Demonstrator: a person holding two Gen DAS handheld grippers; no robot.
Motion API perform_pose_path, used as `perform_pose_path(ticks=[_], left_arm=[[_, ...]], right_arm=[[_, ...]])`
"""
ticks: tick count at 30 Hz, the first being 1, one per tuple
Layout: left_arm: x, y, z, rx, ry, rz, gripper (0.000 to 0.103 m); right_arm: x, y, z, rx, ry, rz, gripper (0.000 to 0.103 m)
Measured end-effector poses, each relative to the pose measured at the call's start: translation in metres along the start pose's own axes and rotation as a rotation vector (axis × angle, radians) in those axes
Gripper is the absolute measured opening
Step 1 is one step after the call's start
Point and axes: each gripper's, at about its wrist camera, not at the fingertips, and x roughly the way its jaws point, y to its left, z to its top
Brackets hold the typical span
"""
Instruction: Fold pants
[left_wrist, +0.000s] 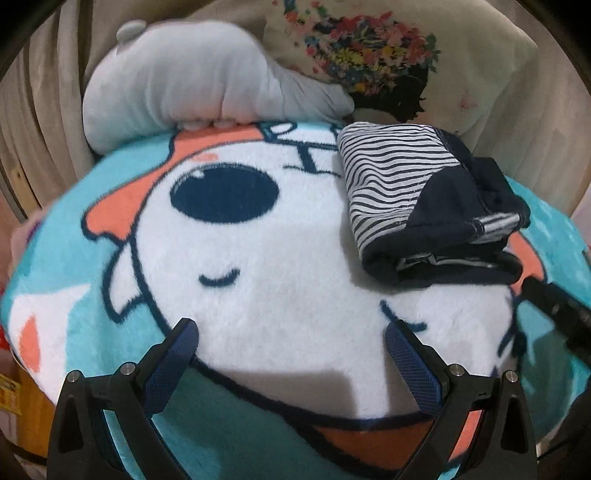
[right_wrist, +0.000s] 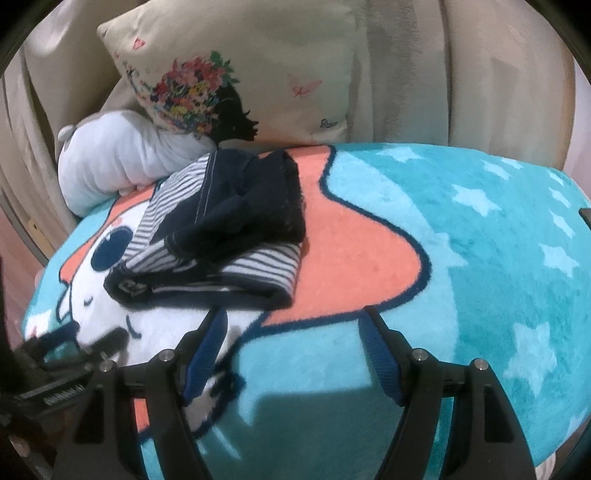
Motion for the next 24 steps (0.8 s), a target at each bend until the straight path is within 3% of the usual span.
perform_pose_path(ticks=[13,17,20,24], left_arm=[[0.0,0.0,-0.004,0.029,-0.027,-0.013,0.103],[-0.006,0.007,-0.001,0.004,-0.005,-0.062,0.102],[-0.018,0.018,0.003,-0.051,-0.027,-0.135,0.102],[-0.03,0.036,0.021,-0.091,-0.066,-0.15,0.102]], right_arm=[[0.007,-0.017,0.007,0.068,0.006,0.038,0.073],[0.008,-0.018,0.008,0.072,0.011,0.047,0.073],[0.007,-0.018,0.009,0.082,0.012,0.054,0.073],[0.007,-0.021,0.023,0.111,0.032,0.106,0.073]])
